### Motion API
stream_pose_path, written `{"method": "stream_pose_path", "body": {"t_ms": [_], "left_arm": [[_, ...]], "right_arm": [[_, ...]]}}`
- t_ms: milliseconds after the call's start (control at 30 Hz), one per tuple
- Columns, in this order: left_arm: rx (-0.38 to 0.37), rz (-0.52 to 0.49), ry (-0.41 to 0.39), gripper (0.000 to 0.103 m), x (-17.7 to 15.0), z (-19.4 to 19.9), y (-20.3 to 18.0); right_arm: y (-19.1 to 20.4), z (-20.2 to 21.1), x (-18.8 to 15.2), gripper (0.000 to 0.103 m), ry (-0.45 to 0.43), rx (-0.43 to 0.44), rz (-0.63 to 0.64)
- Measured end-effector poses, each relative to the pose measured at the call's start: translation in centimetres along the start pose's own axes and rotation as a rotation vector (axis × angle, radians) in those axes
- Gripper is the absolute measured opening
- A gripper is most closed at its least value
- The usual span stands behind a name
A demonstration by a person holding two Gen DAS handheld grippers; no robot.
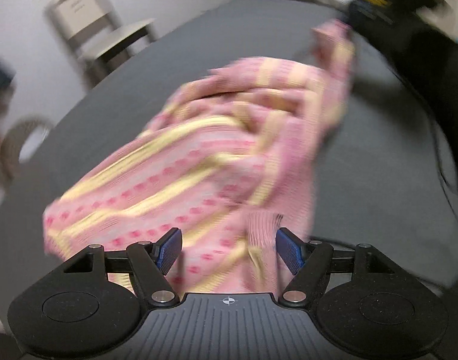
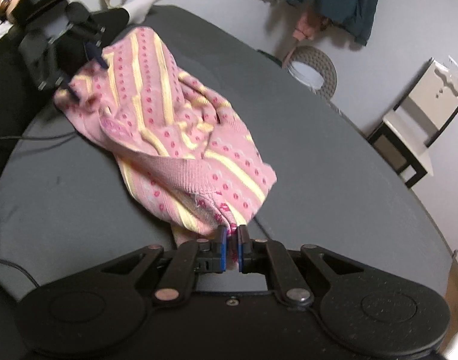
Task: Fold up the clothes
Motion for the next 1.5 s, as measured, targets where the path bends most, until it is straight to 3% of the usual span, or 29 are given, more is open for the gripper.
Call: {"method": "stream_pose_path", "body": {"t_ms": [67,167,267,367,433,533,567,633,733,900,1100,1267,1400,1500], "left_arm": [[0.046,0.067,0.024,0.071,-0.6,-1.0,2.1],[0.040,0.080,0.015,0.071,-0.8,-0.9,3.1],[0.030,0.013,-0.064,0.071,0.0,1.7,1.7],[-0.053,-0.111,-0.153,0.071,0.4,5.1,-1.7],[-0.071,-0.186,-0.117,0.071,0.4,5.8,-4.0],[-0.008,-0.269,0.024,0.069,-0.3,4.6,-7.0],[0.007,-0.280,0.048,0.064,-0.4,4.2,-7.8],[0.035,-0.268,0.081,0.044,-0.2,3.3,-8.7],[0.090,-0.240,0.135,0.038,0.0,1.6,-9.2],[0.126,-0.225,0.202,0.037,-0.7,-0.2,-8.8],[0.130,-0.188,0.235,0.037,-1.2,-0.9,-8.3],[0.090,-0.167,0.264,0.037,-1.6,-2.2,-8.1],[0.088,-0.168,0.260,0.018,-1.2,-2.7,-8.1],[0.085,-0.171,0.258,0.011,-1.2,-2.7,-8.2]], "right_arm": [[-0.1,-0.6,-0.3,0.007,0.012,0.001,-0.008],[-0.2,-1.1,-0.6,0.007,0.022,0.009,-0.015],[-0.1,-1.4,-0.7,0.007,0.026,0.011,-0.007],[-0.1,-1.4,-0.7,0.007,0.021,0.015,-0.008],[-0.1,-1.3,-0.6,0.007,0.014,0.018,-0.010],[-0.1,-1.1,-0.6,0.007,0.004,0.018,-0.014],[0.0,-1.1,-0.5,0.007,0.001,0.018,-0.016],[0.0,-1.0,-0.6,0.007,-0.003,0.017,-0.020],[0.2,-0.7,-0.8,0.007,-0.006,0.019,-0.021],[0.6,-0.1,-1.1,0.008,-0.015,0.025,-0.020],[1.1,0.5,-1.2,0.008,-0.035,0.037,-0.014],[1.2,0.6,-1.4,0.008,-0.048,0.046,-0.019],[1.2,0.7,-1.7,0.008,-0.051,0.054,-0.031],[1.3,0.8,-2.1,0.008,-0.050,0.060,-0.036]]}}
Point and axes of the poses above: each gripper's, at about its wrist camera, not at the fingertips, and z roughly against the way its jaws point, y to its left, x to its top, the point moved 6 cm from there along -z, roughly the way its jaws point, and after that the axes turned 7 degrees about -z, right-handed, at the moved point
